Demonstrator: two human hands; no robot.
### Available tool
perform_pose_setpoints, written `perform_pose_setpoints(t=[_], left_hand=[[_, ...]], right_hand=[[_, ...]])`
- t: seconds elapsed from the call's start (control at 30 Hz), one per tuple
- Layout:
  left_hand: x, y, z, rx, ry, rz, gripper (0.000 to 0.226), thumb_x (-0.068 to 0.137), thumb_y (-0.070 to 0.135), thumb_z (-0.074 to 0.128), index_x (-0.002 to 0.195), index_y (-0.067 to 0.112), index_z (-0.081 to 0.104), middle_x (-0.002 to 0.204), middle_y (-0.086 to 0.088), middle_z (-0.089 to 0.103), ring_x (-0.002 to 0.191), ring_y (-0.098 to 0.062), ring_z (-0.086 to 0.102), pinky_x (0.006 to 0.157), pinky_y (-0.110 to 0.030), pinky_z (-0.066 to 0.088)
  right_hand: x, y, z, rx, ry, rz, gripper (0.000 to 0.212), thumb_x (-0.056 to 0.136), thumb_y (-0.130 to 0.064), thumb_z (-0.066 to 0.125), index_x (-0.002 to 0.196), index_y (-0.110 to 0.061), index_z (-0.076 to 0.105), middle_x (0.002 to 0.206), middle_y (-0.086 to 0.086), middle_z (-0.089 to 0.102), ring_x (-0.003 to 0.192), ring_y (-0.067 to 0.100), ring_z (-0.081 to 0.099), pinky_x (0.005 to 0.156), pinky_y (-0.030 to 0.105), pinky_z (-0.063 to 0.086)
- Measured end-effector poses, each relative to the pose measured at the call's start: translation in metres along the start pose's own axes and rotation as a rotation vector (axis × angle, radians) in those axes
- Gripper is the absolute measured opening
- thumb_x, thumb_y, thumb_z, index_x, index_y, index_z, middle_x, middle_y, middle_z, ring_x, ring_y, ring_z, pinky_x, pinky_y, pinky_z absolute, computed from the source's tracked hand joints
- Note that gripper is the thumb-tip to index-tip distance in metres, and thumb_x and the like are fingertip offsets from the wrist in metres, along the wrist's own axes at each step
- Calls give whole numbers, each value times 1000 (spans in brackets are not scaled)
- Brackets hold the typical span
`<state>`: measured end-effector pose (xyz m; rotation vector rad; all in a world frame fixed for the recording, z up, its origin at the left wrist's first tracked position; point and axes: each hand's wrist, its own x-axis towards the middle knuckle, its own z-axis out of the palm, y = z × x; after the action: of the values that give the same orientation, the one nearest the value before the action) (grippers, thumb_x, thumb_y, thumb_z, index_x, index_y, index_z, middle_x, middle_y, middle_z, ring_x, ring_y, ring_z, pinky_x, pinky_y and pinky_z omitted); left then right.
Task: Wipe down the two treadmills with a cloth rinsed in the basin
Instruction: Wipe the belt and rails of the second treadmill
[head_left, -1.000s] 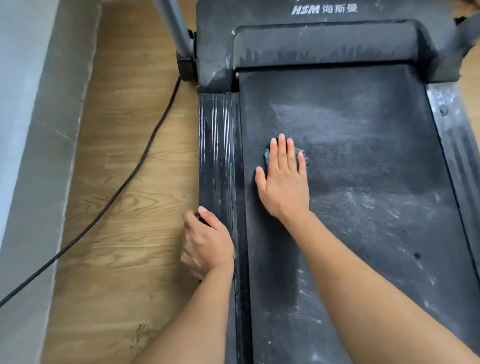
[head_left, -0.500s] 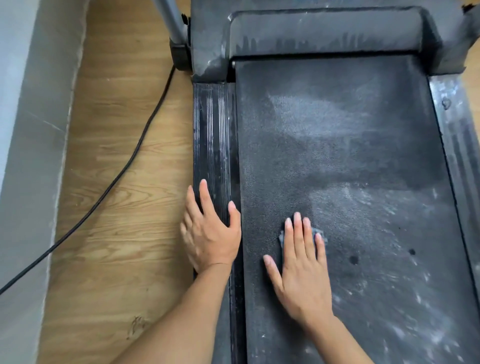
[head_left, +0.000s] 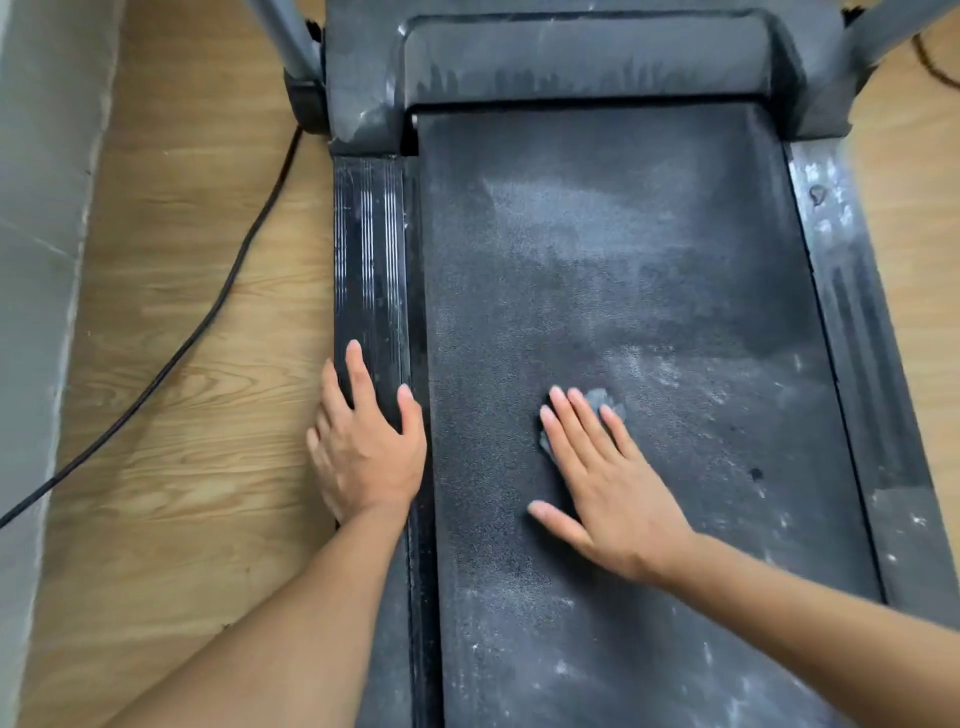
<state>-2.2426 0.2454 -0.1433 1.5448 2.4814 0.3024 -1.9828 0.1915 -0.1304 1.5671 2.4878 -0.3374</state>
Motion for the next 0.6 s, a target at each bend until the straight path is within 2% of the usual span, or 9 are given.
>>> perform_pose_setpoints(t=[0.07, 0.13, 0.2, 0.3, 0.37, 0.43, 0.5, 0.6], left_hand=[[-1, 2, 0, -3, -6, -10, 73, 100, 48, 53, 165, 29, 26, 160, -14, 40, 125, -41, 57, 101, -54, 45], [-3, 3, -1, -6, -1, -4, 73, 100, 47, 54, 164, 29, 26, 160, -14, 41, 126, -42, 56, 100, -55, 45], [-1, 3, -1, -19, 3, 1, 73, 100, 47, 55, 164, 29, 27, 159, -14, 41, 127, -42, 55, 99, -56, 46], [-1, 2, -2, -27, 11, 7, 72, 100, 47, 56, 164, 29, 27, 158, -14, 41, 127, -42, 55, 99, -56, 47], [0, 2, -2, -29, 10, 9, 71, 100, 48, 55, 163, 29, 27, 158, -14, 41, 128, -42, 55, 100, -56, 47], [-1, 2, -2, -31, 11, 13, 70, 101, 48, 53, 163, 29, 28, 159, -13, 40, 131, -41, 53, 102, -56, 46], [0, 2, -1, -7, 22, 34, 68, 102, 47, 52, 163, 29, 29, 163, -12, 36, 135, -39, 49, 106, -55, 43], [-1, -1, -2, 72, 35, 150, 60, 104, 40, 51, 161, 31, 36, 170, -8, 28, 141, -38, 43, 107, -56, 39]], right_hand=[[-65, -28, 18, 29, -16, 20, 93, 102, -72, 37, 165, -6, 19, 175, 14, 4, 162, 30, 5, 125, 54, 21], [-86, -45, 27, 76, -27, 53, 91, 102, -71, 38, 165, -7, 22, 175, 11, 7, 162, 29, 10, 123, 53, 23], [-57, -39, 20, 95, 11, 130, 91, 103, -72, 34, 166, -9, 16, 176, 9, 2, 163, 27, 3, 127, 52, 17], [44, -1, -6, 128, 95, 315, 96, 101, -77, 23, 168, -10, 6, 176, 8, -5, 162, 24, -9, 131, 50, 5], [119, 31, -32, 168, 117, 405, 100, 98, -82, 17, 168, -11, 5, 176, 8, -4, 162, 23, -9, 131, 50, 3], [166, 52, -48, 186, 132, 413, 103, 96, -84, 15, 167, -11, 5, 176, 7, -4, 162, 22, -8, 131, 48, 0], [171, 57, -47, 193, 134, 386, 102, 97, -83, 15, 167, -11, 3, 176, 7, -6, 162, 22, -10, 131, 49, 0], [90, 33, -23, 163, 131, 348, 98, 100, -79, 19, 167, -10, 0, 176, 8, -9, 162, 23, -12, 131, 49, 2]])
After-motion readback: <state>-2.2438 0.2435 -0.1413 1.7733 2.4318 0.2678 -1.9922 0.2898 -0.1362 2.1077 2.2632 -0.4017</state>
